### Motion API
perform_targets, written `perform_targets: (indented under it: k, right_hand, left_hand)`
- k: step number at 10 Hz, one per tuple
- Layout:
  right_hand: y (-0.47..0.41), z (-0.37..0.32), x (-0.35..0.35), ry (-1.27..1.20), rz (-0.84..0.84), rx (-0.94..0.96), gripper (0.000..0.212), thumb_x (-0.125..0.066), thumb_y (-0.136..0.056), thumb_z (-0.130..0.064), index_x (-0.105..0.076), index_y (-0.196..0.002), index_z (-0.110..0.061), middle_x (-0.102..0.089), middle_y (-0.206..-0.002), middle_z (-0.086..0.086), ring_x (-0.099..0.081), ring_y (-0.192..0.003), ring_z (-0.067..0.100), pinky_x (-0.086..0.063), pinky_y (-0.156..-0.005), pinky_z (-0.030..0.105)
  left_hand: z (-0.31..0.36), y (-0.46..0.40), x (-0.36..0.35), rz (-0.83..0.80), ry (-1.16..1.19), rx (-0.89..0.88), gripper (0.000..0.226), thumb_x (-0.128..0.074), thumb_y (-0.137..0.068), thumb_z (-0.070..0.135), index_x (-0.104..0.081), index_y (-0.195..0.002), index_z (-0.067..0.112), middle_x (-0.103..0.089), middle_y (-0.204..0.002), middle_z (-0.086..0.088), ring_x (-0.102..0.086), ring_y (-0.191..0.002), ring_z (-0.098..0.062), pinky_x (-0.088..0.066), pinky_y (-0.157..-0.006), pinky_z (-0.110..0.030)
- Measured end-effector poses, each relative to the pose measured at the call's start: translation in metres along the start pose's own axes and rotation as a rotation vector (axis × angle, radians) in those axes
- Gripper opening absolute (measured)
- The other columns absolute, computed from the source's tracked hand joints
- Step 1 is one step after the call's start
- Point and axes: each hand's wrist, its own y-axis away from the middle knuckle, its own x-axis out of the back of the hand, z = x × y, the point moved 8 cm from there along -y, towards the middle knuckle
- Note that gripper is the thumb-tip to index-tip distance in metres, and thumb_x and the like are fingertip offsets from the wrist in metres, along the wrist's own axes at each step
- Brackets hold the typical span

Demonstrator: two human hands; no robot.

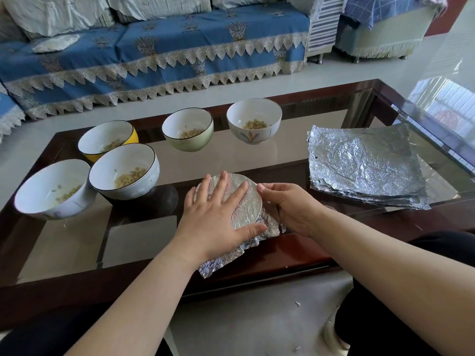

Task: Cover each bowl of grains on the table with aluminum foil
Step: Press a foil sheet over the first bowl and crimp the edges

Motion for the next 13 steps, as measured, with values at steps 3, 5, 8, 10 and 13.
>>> perform_targets:
  k: [3, 5, 8, 10, 13]
  right_hand:
    - [-0.005, 0.007, 0.014, 0.102, 0.212, 0.095, 0.019, -0.061, -0.094, -0.022, -0.067, -0.085, -0.006, -0.063, -0.066, 0.009, -0.052, -0.051, 0.017, -0.041, -0.049, 0.026]
    - [0.002, 0.006, 0.015, 0.156, 0.335, 0.222, 0.018, -0.06, -0.096, -0.019, -0.065, -0.083, -0.009, -0.063, -0.055, -0.005, -0.056, -0.049, 0.007, -0.047, -0.051, 0.021]
    - [-0.001, 0.005, 0.017, 0.256, 0.391, 0.224, 0.022, -0.062, -0.095, -0.027, -0.065, -0.081, -0.01, -0.058, -0.069, 0.008, -0.05, -0.061, 0.019, -0.044, -0.059, 0.032]
    - [-0.01, 0.0, 0.019, 0.425, 0.373, 0.208, 0.022, -0.058, -0.097, -0.027, -0.066, -0.086, -0.009, -0.062, -0.067, 0.002, -0.053, -0.061, 0.016, -0.048, -0.065, 0.035]
    - [-0.006, -0.024, 0.019, 0.736, 0.494, 0.372, 0.005, -0.068, -0.089, -0.024, -0.073, -0.089, -0.021, -0.068, -0.072, -0.01, -0.059, -0.064, 0.004, -0.05, -0.069, 0.026]
  left_hand:
    - [0.0, 0.0, 0.001, 0.016, -0.001, -0.001, 0.103, 0.002, -0.059, 0.097, 0.011, -0.151, 0.051, 0.018, -0.164, 0.003, 0.014, -0.151, -0.026, -0.001, -0.12, -0.052]
    - [-0.001, 0.001, 0.001, 0.02, -0.011, -0.003, 0.103, 0.002, -0.06, 0.097, 0.011, -0.152, 0.05, 0.018, -0.164, 0.002, 0.014, -0.151, -0.026, -0.001, -0.12, -0.052]
    - [0.0, 0.0, 0.0, 0.028, -0.002, -0.006, 0.103, 0.001, -0.061, 0.097, 0.009, -0.152, 0.05, 0.017, -0.165, 0.002, 0.013, -0.151, -0.027, -0.001, -0.12, -0.053]
    - [0.0, -0.001, 0.001, 0.029, -0.01, -0.009, 0.104, 0.001, -0.06, 0.097, 0.009, -0.152, 0.049, 0.017, -0.165, 0.002, 0.012, -0.151, -0.027, -0.002, -0.12, -0.053]
    - [0.0, -0.002, -0.001, 0.036, -0.019, -0.004, 0.103, 0.002, -0.061, 0.096, 0.009, -0.152, 0.049, 0.017, -0.165, 0.002, 0.012, -0.151, -0.027, -0.002, -0.12, -0.053]
